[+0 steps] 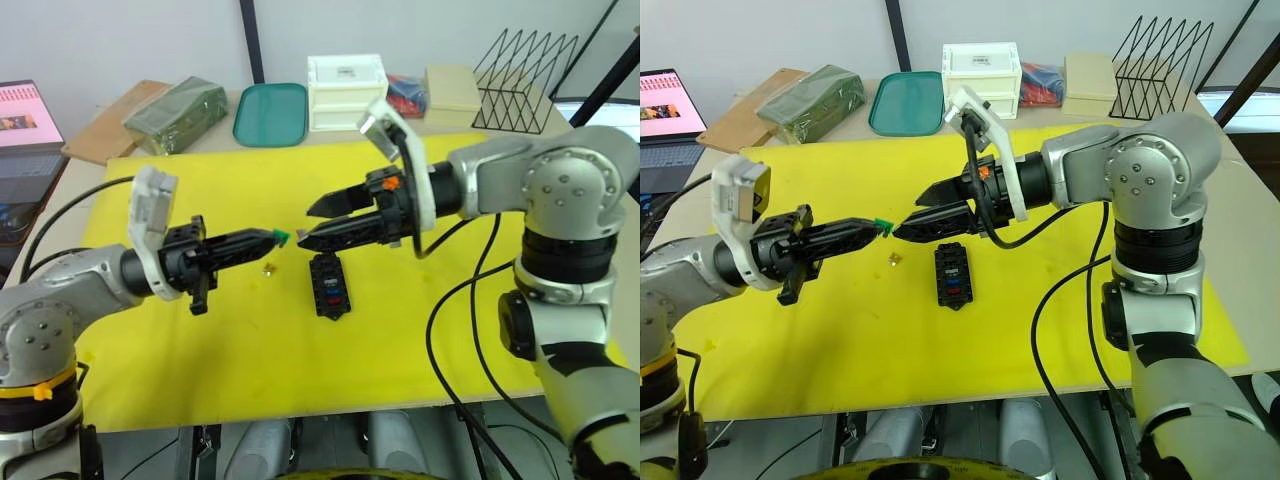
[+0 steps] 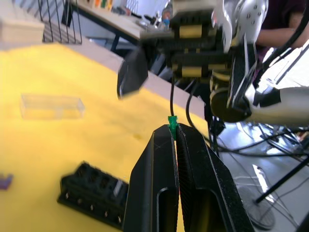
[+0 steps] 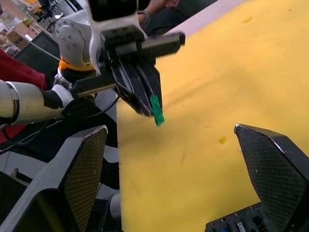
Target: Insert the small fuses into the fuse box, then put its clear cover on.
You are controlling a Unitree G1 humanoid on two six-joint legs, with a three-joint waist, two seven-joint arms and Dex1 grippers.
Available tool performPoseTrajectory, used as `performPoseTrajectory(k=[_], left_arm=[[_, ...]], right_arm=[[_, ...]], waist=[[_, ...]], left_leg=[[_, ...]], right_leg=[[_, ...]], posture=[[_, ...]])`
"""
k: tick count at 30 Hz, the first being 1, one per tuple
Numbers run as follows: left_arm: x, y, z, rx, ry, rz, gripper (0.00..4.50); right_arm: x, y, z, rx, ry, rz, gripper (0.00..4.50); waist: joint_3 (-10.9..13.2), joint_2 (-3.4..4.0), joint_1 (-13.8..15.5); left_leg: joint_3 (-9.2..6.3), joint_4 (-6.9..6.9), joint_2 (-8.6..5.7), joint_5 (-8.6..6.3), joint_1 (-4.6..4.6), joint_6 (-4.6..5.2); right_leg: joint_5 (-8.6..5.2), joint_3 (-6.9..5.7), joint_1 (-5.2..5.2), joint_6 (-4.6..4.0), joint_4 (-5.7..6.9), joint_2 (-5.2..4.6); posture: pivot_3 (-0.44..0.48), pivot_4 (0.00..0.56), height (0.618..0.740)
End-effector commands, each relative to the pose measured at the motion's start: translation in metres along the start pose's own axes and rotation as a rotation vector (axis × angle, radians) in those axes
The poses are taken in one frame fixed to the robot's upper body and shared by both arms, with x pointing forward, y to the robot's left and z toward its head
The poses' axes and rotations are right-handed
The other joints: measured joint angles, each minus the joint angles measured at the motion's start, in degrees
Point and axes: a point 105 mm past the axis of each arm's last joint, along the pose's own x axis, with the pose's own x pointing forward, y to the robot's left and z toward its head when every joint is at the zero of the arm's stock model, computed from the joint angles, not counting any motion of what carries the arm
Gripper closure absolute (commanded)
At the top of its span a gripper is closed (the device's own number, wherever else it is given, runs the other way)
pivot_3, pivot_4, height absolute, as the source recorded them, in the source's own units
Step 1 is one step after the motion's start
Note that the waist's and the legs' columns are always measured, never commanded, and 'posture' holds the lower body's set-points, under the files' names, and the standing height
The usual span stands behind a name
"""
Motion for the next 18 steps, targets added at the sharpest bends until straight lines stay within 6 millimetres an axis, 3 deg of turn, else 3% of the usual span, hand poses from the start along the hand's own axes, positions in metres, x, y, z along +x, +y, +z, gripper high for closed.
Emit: performPoseTrajectory(k=[1, 2, 11, 14, 16, 18], left_arm=[[0.0059, -0.0028, 0.0066, 0.017, -0.025, -0.03, 4.5], [0.0069, -0.0027, 0.0071, 0.017, -0.025, -0.032, 4.5], [0.0101, -0.0007, 0.008, 0.014, -0.025, -0.038, 4.5], [0.0108, -0.0002, 0.0085, 0.014, -0.029, -0.036, 4.5], [0.0107, -0.0003, 0.008, 0.014, -0.028, -0.035, 4.5], [0.0104, -0.0004, 0.0076, 0.014, -0.028, -0.033, 4.5]], right_arm=[[-0.004, 0.0079, 0.0115, -0.042, -0.036, 0.005, 1.23], [-0.0039, 0.0078, 0.0112, -0.043, -0.034, 0.001, 1.61], [-0.0025, 0.0091, 0.0095, -0.038, -0.034, 0.003, 1.61], [-0.0008, 0.0103, 0.0082, -0.039, -0.029, 0.009, 2.18], [-0.0006, 0.0104, 0.008, -0.038, -0.029, 0.008, 2.8], [-0.0004, 0.0103, 0.0075, -0.037, -0.025, 0.006, 2.8]], waist=[[0.0, 0.0, -0.02], [0.0, 0.0, -0.04], [0.0, 0.0, -0.11], [0.0, 0.0, -0.1], [0.0, 0.0, -0.08], [0.0, 0.0, -0.08]], left_leg=[[0.0, 0.0, 0.0, 0.0, 0.0, 0.0], [0.0, 0.0, 0.0, 0.0, -0.01, 0.0], [0.0, 0.0, -0.01, 0.0, 0.0, 0.0], [0.0, -0.01, 0.0, 0.0, 0.0, 0.0], [0.0, -0.01, 0.0, 0.0, 0.0, 0.0], [0.0, 0.0, 0.0, 0.0, 0.0, 0.0]], right_leg=[[0.0, 0.0, 0.0, 0.0, 0.0, 0.0], [0.0, 0.0, 0.0, 0.0, 0.0, 0.0], [0.0, 0.0, -0.01, 0.0, 0.01, 0.01], [0.0, 0.0, -0.02, 0.0, 0.01, 0.02], [0.0, 0.0, -0.01, 0.0, 0.01, 0.01], [0.0, 0.0, -0.01, 0.0, 0.01, 0.01]], posture=[[0.0, 0.15, 0.74], [0.0, 0.15, 0.74], [0.0, 0.15, 0.74], [0.0, 0.15, 0.74], [0.0, 0.15, 0.74], [0.0, 0.15, 0.74]])
